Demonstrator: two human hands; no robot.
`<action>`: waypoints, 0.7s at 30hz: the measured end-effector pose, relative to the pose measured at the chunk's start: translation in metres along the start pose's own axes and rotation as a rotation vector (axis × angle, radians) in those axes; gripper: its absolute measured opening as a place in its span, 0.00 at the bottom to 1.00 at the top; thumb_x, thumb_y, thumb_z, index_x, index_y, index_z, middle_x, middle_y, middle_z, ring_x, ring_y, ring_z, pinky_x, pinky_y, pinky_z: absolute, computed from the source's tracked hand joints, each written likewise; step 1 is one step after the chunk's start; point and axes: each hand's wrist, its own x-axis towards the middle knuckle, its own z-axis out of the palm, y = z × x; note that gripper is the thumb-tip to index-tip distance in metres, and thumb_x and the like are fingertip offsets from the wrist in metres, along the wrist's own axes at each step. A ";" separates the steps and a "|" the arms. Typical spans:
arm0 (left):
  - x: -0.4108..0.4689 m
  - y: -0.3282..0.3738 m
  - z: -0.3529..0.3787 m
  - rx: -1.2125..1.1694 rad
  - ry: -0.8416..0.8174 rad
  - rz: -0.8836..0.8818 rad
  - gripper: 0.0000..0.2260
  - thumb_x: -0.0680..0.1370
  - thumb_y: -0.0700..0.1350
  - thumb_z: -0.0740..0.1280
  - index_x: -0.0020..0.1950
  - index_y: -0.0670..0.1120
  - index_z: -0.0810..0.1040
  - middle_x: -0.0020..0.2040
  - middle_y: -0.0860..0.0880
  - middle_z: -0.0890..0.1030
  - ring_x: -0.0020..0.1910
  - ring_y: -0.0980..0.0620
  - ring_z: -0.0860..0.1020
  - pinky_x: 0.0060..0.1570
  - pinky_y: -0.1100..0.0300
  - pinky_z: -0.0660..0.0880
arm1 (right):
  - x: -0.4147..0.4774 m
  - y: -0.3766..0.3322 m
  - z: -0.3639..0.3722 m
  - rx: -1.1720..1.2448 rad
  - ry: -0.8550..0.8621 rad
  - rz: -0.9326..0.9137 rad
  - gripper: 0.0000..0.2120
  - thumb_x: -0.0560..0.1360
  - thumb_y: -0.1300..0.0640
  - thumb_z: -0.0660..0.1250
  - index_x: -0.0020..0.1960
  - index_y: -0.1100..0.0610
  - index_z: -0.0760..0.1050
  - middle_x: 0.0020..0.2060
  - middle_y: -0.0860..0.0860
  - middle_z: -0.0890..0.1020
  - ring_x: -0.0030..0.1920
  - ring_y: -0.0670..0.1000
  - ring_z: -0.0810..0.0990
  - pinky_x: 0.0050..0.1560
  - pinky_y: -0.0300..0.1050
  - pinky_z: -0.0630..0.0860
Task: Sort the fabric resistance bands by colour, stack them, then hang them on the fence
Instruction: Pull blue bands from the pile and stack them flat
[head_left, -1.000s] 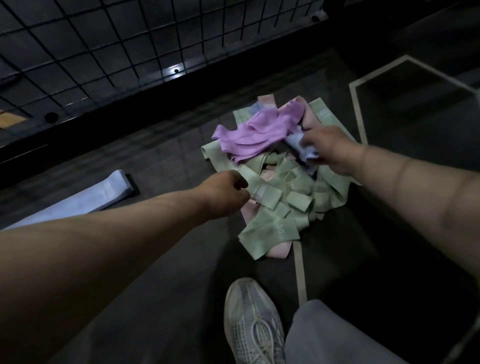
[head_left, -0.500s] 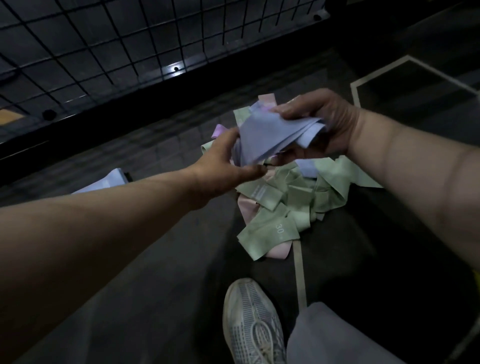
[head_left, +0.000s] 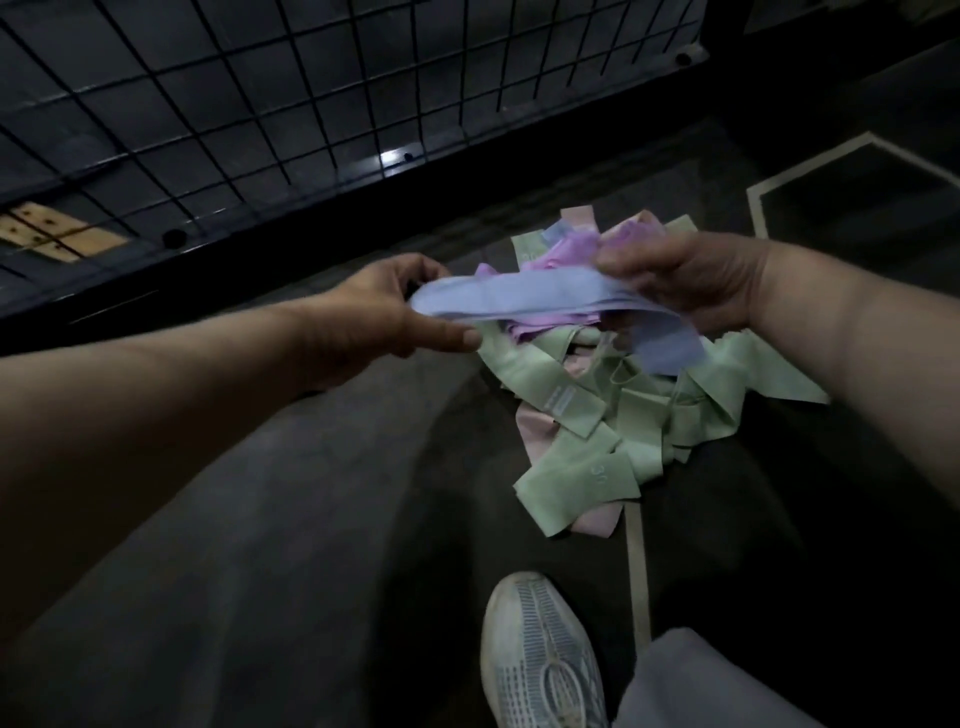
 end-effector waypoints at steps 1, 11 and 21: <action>-0.003 -0.001 -0.012 0.009 0.015 0.006 0.29 0.53 0.48 0.83 0.50 0.50 0.76 0.41 0.52 0.79 0.39 0.54 0.75 0.33 0.59 0.70 | 0.001 0.001 0.002 -0.084 -0.034 0.059 0.19 0.63 0.54 0.79 0.52 0.57 0.82 0.42 0.53 0.81 0.39 0.50 0.79 0.37 0.42 0.77; -0.039 -0.032 -0.090 -0.030 0.112 -0.093 0.16 0.70 0.36 0.76 0.53 0.46 0.76 0.38 0.50 0.75 0.29 0.58 0.72 0.26 0.65 0.68 | 0.030 -0.012 0.031 0.058 0.152 -0.067 0.19 0.71 0.62 0.67 0.62 0.55 0.76 0.45 0.55 0.83 0.39 0.50 0.83 0.40 0.44 0.82; -0.068 -0.051 -0.077 0.091 -0.129 -0.251 0.17 0.70 0.62 0.73 0.44 0.49 0.80 0.39 0.46 0.73 0.35 0.50 0.72 0.33 0.59 0.72 | 0.061 -0.058 0.112 0.129 0.028 -0.261 0.14 0.73 0.62 0.63 0.58 0.61 0.77 0.46 0.55 0.82 0.49 0.52 0.84 0.51 0.44 0.82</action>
